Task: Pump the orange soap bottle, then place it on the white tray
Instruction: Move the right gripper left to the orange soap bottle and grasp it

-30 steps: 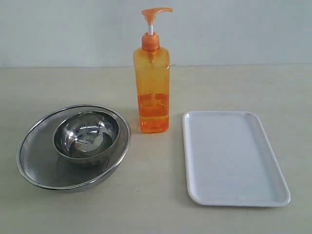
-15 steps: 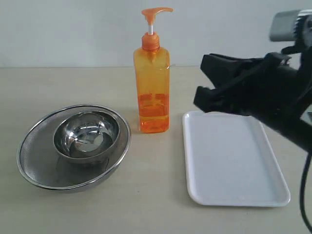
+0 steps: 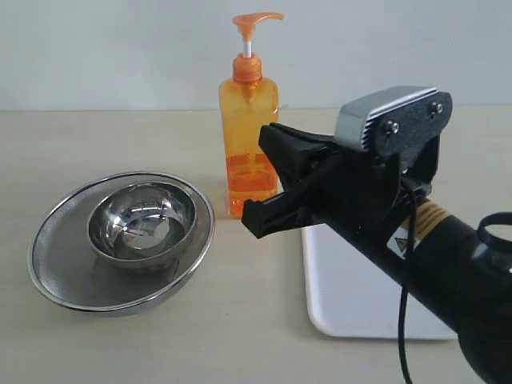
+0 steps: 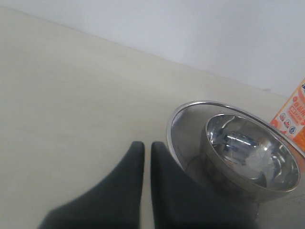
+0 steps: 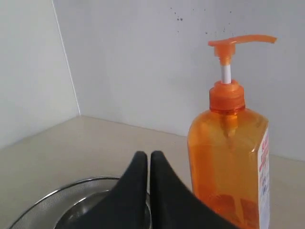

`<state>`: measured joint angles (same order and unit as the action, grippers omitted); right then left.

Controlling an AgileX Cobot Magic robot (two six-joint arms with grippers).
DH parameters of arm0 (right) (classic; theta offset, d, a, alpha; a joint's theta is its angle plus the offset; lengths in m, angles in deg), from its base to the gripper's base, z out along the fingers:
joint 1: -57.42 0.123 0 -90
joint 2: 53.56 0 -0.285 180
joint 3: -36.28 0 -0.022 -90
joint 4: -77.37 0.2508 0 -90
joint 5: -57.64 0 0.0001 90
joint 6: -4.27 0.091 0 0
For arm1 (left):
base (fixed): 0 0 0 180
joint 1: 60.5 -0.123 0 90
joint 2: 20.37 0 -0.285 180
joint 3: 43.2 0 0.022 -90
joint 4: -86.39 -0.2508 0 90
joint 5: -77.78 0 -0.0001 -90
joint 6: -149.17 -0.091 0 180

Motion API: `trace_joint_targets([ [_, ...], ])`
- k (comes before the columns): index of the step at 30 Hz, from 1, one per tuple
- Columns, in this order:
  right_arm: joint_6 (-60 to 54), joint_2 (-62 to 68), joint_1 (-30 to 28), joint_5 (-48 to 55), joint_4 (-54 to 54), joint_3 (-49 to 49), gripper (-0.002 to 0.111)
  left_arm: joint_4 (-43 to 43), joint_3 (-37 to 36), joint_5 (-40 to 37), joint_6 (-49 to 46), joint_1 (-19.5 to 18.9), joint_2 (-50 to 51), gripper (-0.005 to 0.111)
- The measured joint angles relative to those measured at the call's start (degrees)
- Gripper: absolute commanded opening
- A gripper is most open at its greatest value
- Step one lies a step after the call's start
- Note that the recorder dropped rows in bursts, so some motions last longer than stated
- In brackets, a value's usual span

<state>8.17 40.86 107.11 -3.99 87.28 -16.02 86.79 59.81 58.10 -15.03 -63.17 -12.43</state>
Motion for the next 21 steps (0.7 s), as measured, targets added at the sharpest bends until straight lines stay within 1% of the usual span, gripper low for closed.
trace_joint_targets([
  [3, -1.04, 4.30, 1.34, -6.20, 1.07, 0.00, 0.000, 0.00, 0.00, 0.00, 0.00, 0.00, 0.00, 0.005],
  [4, -1.15, 5.06, 1.49, -6.83, 1.69, 0.00, 0.002, 0.00, 0.00, 0.00, 0.00, 0.00, 0.00, 0.005],
  [5, -1.72, 6.33, 1.62, -7.26, 3.15, 0.00, 0.008, 0.00, 0.00, 0.00, 0.00, 0.00, 0.00, 0.005],
  [6, -3.28, 7.36, 1.62, -7.26, 4.21, 0.26, 0.019, 0.00, 0.00, 0.00, 0.00, 0.00, 0.00, 0.005],
  [7, -5.13, 8.41, 1.62, -7.26, 4.57, 0.89, 0.036, 0.00, 0.00, 0.00, 0.00, 0.00, 0.00, 0.005],
  [10, -7.89, 11.70, 1.93, -7.63, 4.54, 3.69, 0.105, 0.00, 0.00, 0.00, 0.00, 0.00, 0.00, 0.005],
  [12, -8.59, 14.34, 2.26, -7.74, 5.60, 6.57, 0.104, 0.00, 0.00, 0.00, 0.00, 0.00, 0.00, 0.005],
  [21, -8.73, 21.50, 2.26, -7.72, 10.86, 13.71, 0.104, 0.00, 0.00, 0.00, 0.00, 0.00, 0.00, 0.005],
])
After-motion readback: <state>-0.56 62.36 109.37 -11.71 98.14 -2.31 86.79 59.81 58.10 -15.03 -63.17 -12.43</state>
